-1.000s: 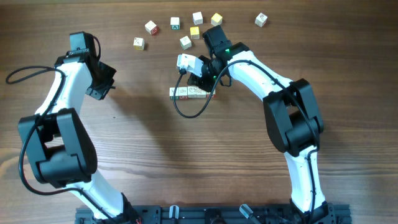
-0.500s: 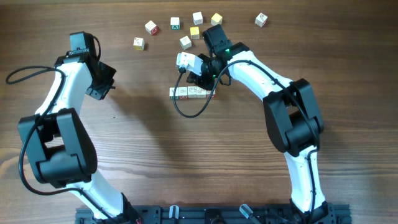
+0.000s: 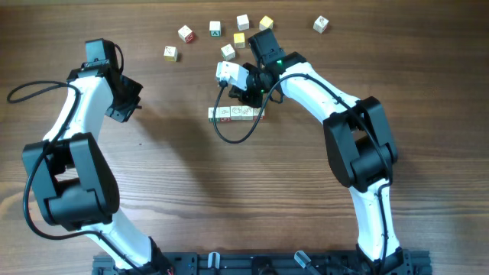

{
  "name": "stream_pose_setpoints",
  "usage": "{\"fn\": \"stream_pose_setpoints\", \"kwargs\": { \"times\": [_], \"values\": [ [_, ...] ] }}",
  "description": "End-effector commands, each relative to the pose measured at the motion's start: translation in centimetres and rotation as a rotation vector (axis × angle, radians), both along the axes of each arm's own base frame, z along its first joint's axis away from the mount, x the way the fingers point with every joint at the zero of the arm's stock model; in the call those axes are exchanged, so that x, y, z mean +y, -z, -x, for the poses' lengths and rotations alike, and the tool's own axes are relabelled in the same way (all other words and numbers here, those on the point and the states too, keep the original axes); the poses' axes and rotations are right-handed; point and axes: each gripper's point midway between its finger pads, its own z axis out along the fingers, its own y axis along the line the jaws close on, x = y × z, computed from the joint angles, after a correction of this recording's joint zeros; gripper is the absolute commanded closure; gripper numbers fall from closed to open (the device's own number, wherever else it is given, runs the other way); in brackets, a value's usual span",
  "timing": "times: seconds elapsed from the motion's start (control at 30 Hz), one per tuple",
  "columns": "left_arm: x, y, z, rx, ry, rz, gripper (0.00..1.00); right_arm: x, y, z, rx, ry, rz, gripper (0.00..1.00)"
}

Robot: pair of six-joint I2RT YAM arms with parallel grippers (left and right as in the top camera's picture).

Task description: Form a horizontal line

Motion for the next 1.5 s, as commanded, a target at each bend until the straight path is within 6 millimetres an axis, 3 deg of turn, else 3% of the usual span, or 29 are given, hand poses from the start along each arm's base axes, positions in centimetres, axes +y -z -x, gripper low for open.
{"fn": "stream_pose_setpoints", "kwargs": {
  "times": [0.0, 0.3, 1.47],
  "values": [
    [0.4, -0.1, 0.3, 0.003, 0.003, -0.026, 0.96, 0.2, 1.3, -0.1, 0.011, 0.003, 0.014, 0.96],
    [0.4, -0.1, 0.3, 0.003, 0.003, -0.026, 0.96, 0.2, 1.5, 1.5, 0.09, -0.014, -0.002, 0.96],
    [0.4, -0.1, 0.3, 0.004, 0.003, -0.026, 0.96, 0.2, 1.6, 2.6, 0.162, -0.002, -0.007, 0.96]
  ]
}}
